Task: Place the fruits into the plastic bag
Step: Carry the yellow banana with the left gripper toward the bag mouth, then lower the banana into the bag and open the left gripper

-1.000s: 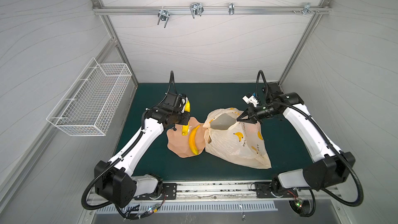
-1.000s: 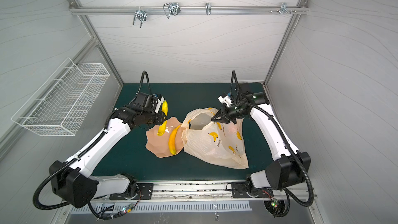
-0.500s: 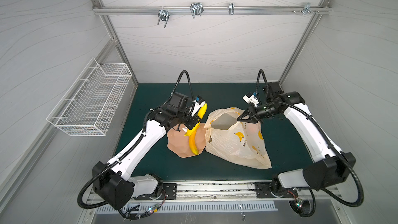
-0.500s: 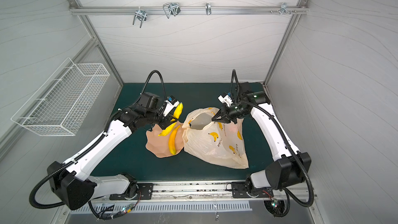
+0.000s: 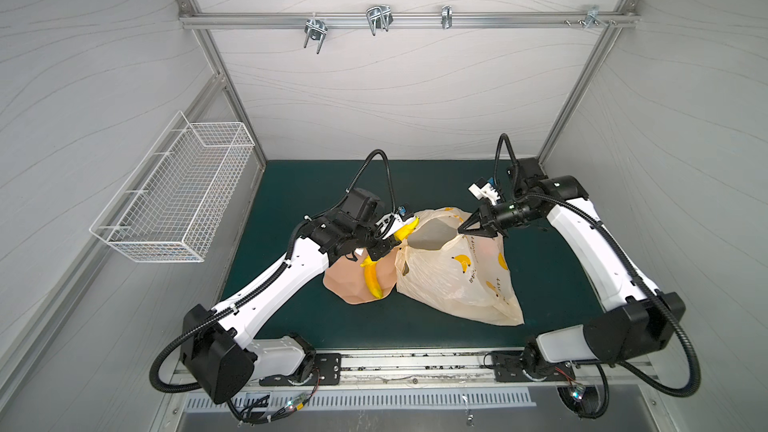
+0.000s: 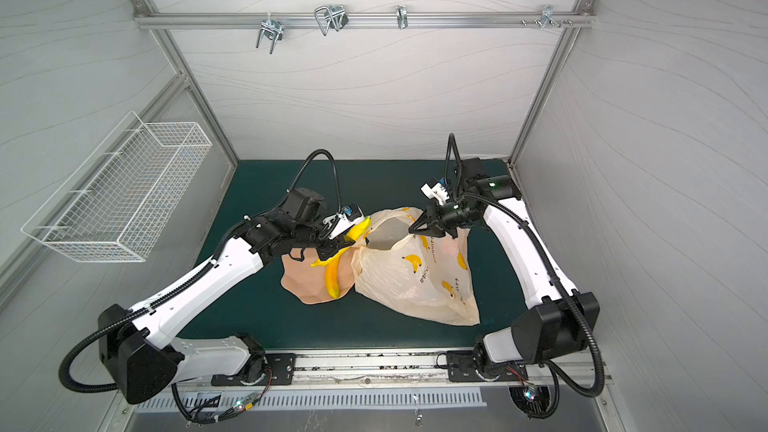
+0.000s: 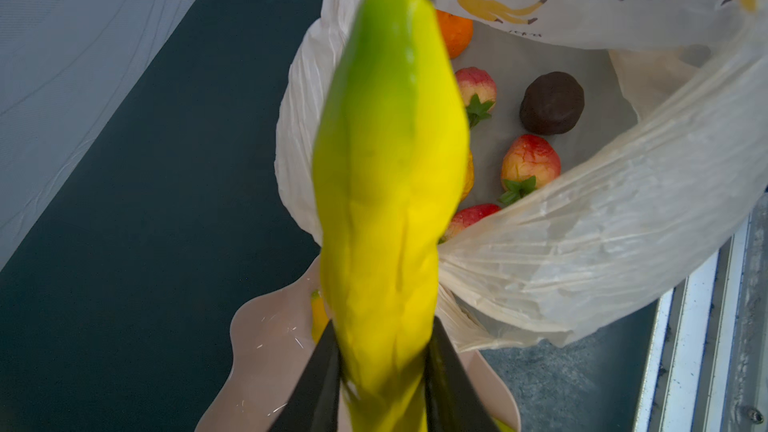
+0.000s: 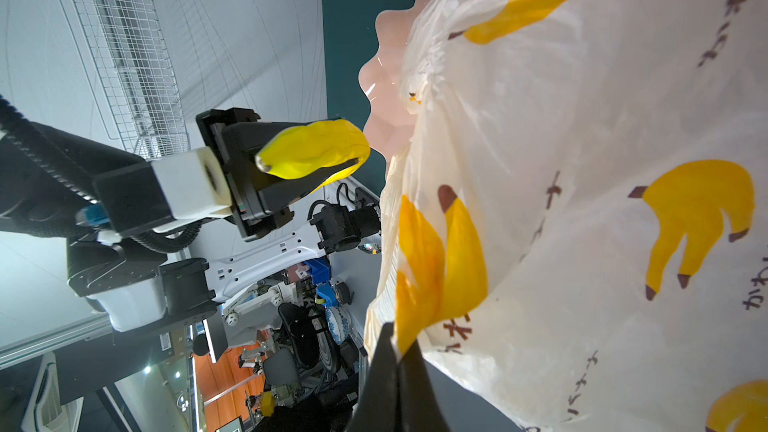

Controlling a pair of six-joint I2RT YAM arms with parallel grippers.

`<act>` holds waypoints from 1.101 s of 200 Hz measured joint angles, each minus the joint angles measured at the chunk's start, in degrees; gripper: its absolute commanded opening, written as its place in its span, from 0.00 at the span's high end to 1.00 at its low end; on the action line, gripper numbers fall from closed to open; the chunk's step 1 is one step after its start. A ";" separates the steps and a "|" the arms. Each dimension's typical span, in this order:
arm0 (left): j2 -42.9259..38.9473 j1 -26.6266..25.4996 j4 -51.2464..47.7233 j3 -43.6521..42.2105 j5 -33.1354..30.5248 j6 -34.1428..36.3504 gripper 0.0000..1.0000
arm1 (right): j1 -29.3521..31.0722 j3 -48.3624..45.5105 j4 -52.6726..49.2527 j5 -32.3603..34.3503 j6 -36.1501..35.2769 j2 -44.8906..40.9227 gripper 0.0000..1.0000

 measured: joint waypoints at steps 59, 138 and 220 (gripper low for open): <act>5.79 -1.46 0.39 1.22 -0.50 3.61 0.92 | 0.00 0.00 -0.26 0.00 0.02 0.00 1.00; 14.23 -6.03 1.18 5.53 0.96 4.57 0.92 | 0.00 0.00 -0.26 -0.17 0.04 0.07 1.00; 19.34 -8.41 5.01 10.32 4.55 -6.78 0.95 | 0.66 0.00 -0.22 -0.96 0.07 0.79 1.00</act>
